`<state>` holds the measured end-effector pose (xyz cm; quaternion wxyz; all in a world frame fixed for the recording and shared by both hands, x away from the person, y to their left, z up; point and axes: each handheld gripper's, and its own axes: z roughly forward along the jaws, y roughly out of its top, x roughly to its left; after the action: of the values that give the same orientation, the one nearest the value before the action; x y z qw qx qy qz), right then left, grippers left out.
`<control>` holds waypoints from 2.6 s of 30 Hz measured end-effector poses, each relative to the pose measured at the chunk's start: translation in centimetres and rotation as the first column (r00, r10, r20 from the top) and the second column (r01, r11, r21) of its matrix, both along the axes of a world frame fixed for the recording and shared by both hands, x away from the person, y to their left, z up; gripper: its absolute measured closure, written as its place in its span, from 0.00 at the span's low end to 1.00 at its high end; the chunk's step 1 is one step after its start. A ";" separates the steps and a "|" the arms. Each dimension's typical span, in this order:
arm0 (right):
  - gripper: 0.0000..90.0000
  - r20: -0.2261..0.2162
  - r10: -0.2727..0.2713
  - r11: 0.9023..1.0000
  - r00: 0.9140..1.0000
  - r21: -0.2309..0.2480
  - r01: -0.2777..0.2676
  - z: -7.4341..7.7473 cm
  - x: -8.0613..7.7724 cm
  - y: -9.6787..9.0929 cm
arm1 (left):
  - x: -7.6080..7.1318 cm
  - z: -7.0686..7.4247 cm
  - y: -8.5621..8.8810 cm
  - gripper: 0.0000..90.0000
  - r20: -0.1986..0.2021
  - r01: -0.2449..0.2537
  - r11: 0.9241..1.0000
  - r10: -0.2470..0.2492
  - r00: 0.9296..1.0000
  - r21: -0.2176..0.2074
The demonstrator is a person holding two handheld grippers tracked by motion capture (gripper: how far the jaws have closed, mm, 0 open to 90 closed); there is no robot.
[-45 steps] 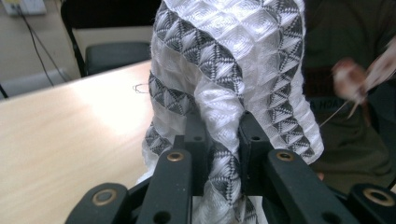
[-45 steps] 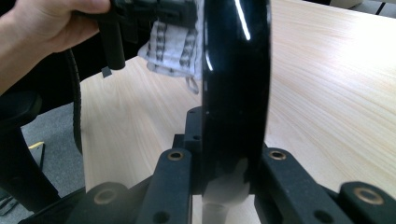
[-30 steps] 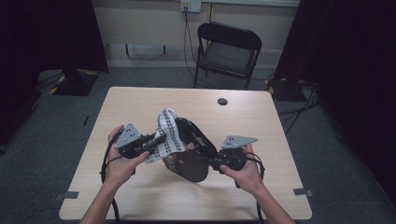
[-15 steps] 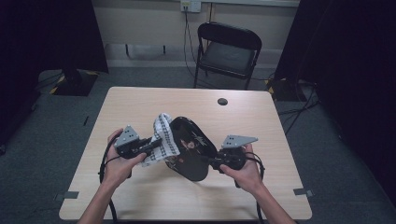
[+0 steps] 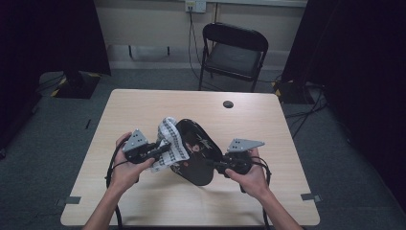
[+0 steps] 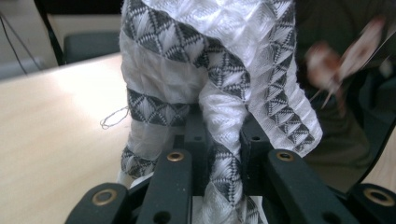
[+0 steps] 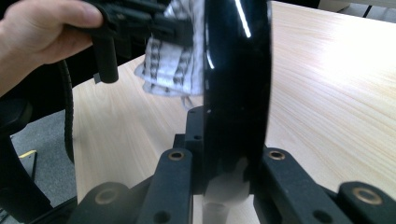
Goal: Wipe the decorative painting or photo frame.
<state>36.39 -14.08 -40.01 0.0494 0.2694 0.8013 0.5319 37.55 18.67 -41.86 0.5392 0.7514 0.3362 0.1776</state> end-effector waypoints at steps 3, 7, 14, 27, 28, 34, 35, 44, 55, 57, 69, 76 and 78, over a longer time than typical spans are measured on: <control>0.90 0.000 -0.003 1.000 1.000 0.000 0.003 0.0 0.0 0.0 | 0.2 -0.5 0.3 0.86 -0.015 -0.004 1.000 0.005 1.000 0.020; 0.90 0.000 -0.001 1.000 1.000 -0.002 0.001 0.0 0.1 0.0 | 0.0 0.5 0.0 0.87 0.037 0.006 1.000 -0.007 0.999 0.024; 0.90 0.003 -0.002 1.000 1.000 -0.002 0.002 0.0 0.0 0.0 | 0.0 1.4 -0.2 0.87 0.062 0.029 1.000 -0.030 0.998 0.012; 0.90 -0.002 -0.006 1.000 1.000 -0.001 0.006 0.0 0.1 0.0 | 0.4 0.6 0.2 0.87 0.014 0.024 1.000 -0.024 1.000 0.018; 0.90 -0.002 -0.005 1.000 1.000 -0.001 0.005 0.0 0.1 0.0 | 0.3 0.9 0.1 0.87 0.027 0.026 1.000 -0.027 0.999 0.005; 0.90 0.001 -0.004 1.000 1.000 0.000 0.004 0.0 0.1 0.1 | 0.3 0.8 -0.3 0.87 0.058 0.055 0.998 -0.056 0.997 0.027; 0.90 0.000 -0.004 1.000 1.000 -0.001 0.004 0.0 0.1 0.1 | 0.3 0.5 -0.2 0.87 0.048 0.055 0.998 -0.056 0.997 0.022; 0.89 0.001 -0.009 1.000 1.000 0.000 0.009 0.0 0.1 0.2 | 0.4 -1.1 -0.2 0.87 -0.003 0.047 0.995 -0.047 0.999 0.092; 0.90 0.005 -0.005 1.000 1.000 0.001 0.005 0.0 0.2 0.2 | 0.1 1.2 -0.5 0.86 0.049 0.045 0.999 -0.044 0.998 -0.023; 0.90 0.004 -0.006 1.000 1.000 0.001 0.006 0.0 0.2 0.2 | 0.1 1.0 -0.5 0.86 0.045 0.041 0.999 -0.040 0.998 -0.018; 0.89 0.000 -0.009 1.000 1.000 0.004 0.009 -0.1 0.2 0.2 | 0.0 -0.9 -0.8 0.86 -0.016 0.056 0.992 -0.055 0.998 0.115; 0.90 0.005 -0.003 1.000 1.000 0.001 0.003 0.0 0.2 0.3 | -0.1 1.3 -0.8 0.87 0.028 0.061 0.998 -0.061 0.998 -0.019; 0.90 0.004 -0.004 1.000 1.000 0.000 0.004 0.0 0.1 0.3 | 0.0 0.9 -0.8 0.87 0.022 0.059 0.998 -0.059 0.998 -0.014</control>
<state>36.53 -13.78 -40.03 0.0519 0.2700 0.8006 0.5324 37.52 17.90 -40.97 0.5533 0.7551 0.3093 0.1675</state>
